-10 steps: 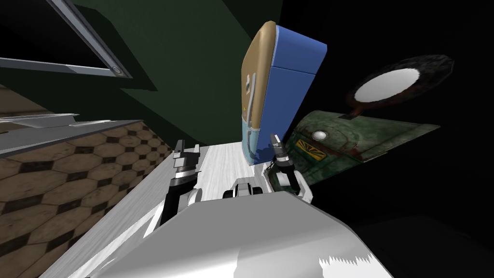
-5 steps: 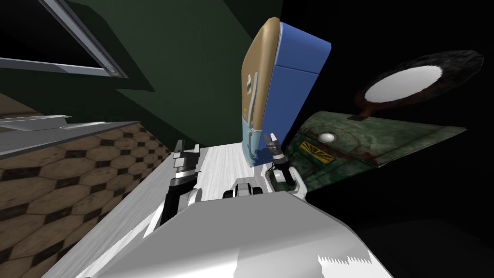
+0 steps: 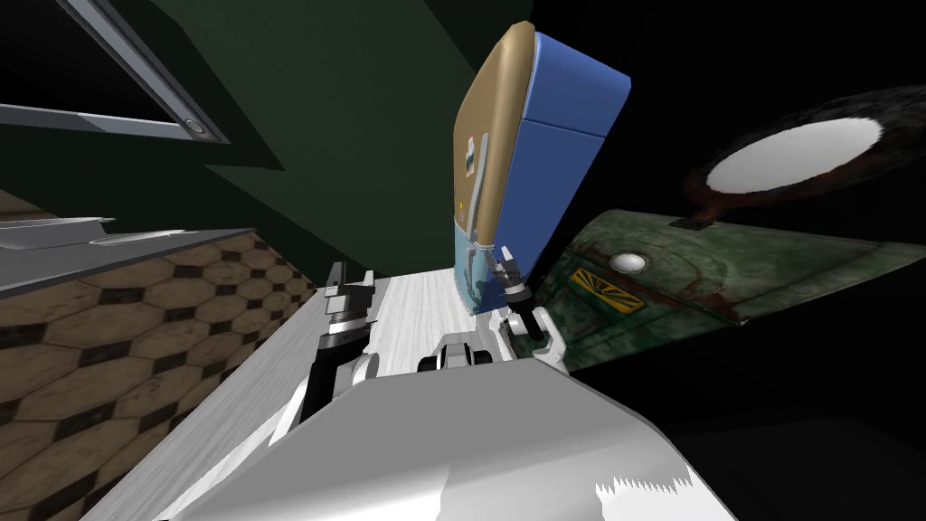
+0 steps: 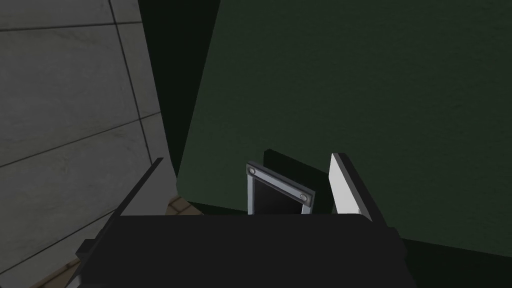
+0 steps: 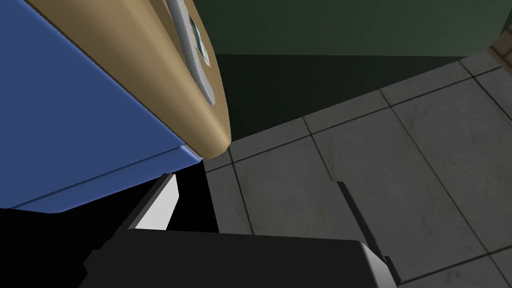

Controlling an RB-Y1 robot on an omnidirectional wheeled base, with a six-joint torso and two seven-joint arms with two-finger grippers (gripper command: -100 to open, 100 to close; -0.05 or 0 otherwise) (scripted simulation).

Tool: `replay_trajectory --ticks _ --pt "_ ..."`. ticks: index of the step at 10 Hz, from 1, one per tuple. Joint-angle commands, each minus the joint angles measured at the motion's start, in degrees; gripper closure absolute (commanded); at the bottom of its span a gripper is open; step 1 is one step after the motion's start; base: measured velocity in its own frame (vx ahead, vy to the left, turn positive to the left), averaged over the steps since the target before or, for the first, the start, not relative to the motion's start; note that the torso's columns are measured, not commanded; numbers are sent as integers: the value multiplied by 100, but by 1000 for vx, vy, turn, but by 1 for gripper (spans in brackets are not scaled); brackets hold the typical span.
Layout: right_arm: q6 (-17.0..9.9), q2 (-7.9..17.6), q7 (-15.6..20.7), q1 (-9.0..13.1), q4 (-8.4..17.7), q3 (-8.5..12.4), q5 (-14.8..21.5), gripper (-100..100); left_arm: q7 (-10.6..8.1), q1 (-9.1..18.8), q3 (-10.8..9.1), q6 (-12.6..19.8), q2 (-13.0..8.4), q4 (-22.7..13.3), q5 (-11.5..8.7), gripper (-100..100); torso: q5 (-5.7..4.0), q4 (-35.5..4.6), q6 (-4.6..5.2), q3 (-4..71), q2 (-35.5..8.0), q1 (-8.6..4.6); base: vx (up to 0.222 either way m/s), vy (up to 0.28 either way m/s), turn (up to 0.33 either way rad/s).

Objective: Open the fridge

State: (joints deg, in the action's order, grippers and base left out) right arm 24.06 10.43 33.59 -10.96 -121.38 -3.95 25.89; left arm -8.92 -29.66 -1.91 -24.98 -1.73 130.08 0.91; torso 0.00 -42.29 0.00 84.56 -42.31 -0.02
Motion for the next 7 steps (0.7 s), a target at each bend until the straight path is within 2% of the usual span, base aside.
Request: replay_trajectory --ticks 1,2,3,4,6,7 --pt "-130 15 441 374 215 -154 428 -100 0 0 0 0 0 0 0 0 0 1 0 3 6 2 133 65 -54" --pt "-130 15 559 374 215 -154 443 -100 0 -1 0 0 0 0 0 0 1 5 0 12 21 7 94 60 -22" --pt "-187 24 756 541 326 -219 644 -100 0 0 0 0 0 0 0 0 1 2 0 4 4 3 66 60 -45" --pt "-187 24 812 541 326 -219 644 -100 0 0 0 0 0 0 0 0 0 -3 0 -5 -7 2 47 46 -25" --pt "-309 44 1204 863 567 -341 1032 -100 0 0 0 0 0 0 0 0 -1 -2 1 -3 -2 -3 79 58 -66" --pt "-309 44 1311 863 567 -341 1034 -100 0 0 0 0 0 0 0 0 2 3 0 7 12 9 71 58 -24"
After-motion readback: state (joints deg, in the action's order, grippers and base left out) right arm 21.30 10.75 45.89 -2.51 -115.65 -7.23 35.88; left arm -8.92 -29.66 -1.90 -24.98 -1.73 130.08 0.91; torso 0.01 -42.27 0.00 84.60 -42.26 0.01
